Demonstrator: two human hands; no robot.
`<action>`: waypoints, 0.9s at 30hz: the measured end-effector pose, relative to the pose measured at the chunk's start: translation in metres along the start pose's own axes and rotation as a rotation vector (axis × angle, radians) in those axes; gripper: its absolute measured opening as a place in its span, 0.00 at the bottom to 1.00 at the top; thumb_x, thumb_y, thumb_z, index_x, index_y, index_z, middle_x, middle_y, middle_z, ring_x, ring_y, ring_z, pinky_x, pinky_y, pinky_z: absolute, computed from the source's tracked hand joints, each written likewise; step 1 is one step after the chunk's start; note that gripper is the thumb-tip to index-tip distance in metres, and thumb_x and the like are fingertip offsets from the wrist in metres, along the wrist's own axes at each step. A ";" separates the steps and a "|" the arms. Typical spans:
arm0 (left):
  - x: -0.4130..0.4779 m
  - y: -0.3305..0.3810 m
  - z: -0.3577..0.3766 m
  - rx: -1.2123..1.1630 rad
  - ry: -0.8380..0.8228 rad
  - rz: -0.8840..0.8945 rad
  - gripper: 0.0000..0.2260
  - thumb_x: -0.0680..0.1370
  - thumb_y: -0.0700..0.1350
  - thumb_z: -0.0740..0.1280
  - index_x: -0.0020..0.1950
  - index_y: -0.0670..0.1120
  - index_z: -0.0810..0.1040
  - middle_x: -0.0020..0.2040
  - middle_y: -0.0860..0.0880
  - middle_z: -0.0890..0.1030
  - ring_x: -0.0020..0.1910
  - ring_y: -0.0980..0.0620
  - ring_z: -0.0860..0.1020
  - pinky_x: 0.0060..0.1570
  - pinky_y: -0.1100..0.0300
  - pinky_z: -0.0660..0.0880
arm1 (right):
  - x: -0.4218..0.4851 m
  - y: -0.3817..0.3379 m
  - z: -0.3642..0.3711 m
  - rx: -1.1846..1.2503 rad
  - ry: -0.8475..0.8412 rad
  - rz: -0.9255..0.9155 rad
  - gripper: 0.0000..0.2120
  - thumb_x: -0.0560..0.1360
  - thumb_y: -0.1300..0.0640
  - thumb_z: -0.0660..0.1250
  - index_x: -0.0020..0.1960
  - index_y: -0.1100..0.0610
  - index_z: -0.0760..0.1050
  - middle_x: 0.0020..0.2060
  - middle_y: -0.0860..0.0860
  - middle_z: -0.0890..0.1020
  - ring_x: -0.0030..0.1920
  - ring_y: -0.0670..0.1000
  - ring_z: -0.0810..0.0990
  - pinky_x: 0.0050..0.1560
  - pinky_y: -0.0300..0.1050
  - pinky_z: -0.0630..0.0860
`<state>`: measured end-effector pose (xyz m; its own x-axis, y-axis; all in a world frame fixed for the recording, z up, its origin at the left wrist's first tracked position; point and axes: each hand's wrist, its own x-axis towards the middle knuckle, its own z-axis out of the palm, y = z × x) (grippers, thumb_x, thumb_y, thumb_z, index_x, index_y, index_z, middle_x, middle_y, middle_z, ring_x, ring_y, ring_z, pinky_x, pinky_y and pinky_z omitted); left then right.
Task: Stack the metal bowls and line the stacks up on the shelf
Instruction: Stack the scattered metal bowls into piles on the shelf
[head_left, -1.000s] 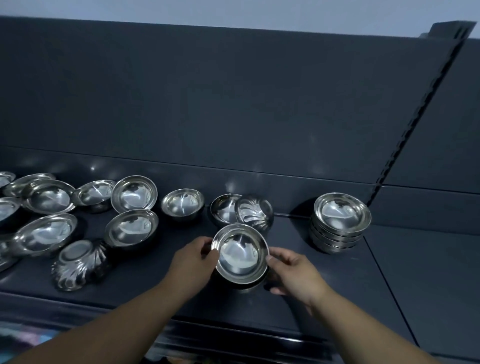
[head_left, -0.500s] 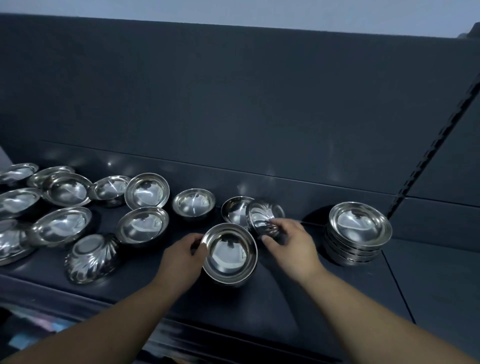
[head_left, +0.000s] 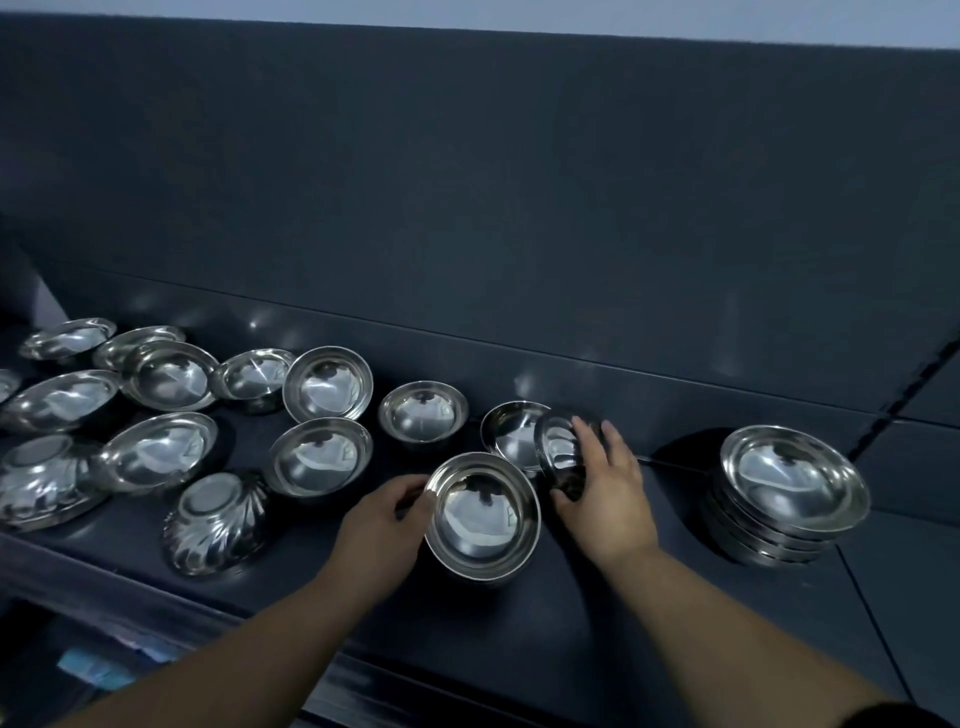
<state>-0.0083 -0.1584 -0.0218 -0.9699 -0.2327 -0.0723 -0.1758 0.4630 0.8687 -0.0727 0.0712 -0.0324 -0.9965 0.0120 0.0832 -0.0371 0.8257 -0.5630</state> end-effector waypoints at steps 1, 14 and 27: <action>0.000 0.000 0.000 -0.003 -0.003 0.002 0.08 0.79 0.49 0.65 0.57 0.54 0.79 0.49 0.57 0.82 0.49 0.61 0.78 0.48 0.68 0.69 | 0.001 0.001 0.000 0.005 0.017 0.000 0.39 0.73 0.55 0.71 0.78 0.43 0.54 0.79 0.50 0.52 0.78 0.56 0.53 0.76 0.49 0.59; 0.004 0.008 0.015 -0.027 -0.112 0.002 0.09 0.79 0.50 0.66 0.58 0.55 0.79 0.51 0.57 0.83 0.51 0.60 0.79 0.45 0.70 0.70 | -0.013 0.014 -0.023 0.258 0.179 0.090 0.33 0.69 0.58 0.74 0.72 0.48 0.70 0.66 0.52 0.71 0.55 0.47 0.76 0.60 0.36 0.69; 0.024 0.039 0.047 0.042 -0.201 0.003 0.12 0.78 0.55 0.64 0.58 0.52 0.80 0.54 0.53 0.83 0.57 0.52 0.80 0.56 0.61 0.72 | -0.021 0.003 -0.066 0.850 0.325 0.248 0.27 0.74 0.61 0.70 0.70 0.48 0.70 0.51 0.38 0.79 0.52 0.39 0.79 0.64 0.46 0.75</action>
<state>-0.0463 -0.1055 -0.0131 -0.9838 -0.0578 -0.1695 -0.1755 0.5000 0.8481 -0.0466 0.1106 0.0182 -0.9181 0.3948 0.0336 0.0032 0.0921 -0.9957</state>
